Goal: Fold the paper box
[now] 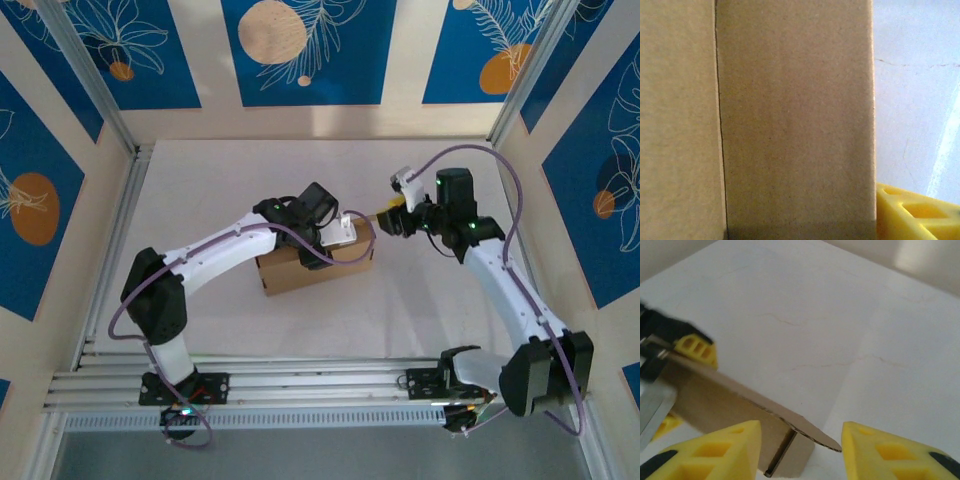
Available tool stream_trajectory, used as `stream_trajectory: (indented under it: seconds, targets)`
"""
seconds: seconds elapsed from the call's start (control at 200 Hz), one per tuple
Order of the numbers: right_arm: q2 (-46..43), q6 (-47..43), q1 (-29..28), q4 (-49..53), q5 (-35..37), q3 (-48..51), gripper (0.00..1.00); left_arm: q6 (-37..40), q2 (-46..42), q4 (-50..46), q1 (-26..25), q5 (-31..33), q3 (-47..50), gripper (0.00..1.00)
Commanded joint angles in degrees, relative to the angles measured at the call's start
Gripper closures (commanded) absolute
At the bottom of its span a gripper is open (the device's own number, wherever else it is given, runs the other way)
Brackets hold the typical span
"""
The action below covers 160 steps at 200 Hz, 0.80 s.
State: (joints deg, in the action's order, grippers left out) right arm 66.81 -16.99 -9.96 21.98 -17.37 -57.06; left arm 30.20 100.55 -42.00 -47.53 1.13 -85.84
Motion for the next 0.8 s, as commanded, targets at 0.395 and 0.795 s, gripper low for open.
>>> stream_trajectory:
  seconds: [0.395,0.795]
  targets:
    - [6.6,-34.0,-0.3,20.2,-5.6,-9.5,0.47,2.9,0.7,0.8,1.9,-7.8,0.1,0.33]
    - [12.0,-32.0,-1.0,16.5,5.6,-9.9,0.59,2.9,1.0,0.6,1.9,-7.6,0.8,0.33]
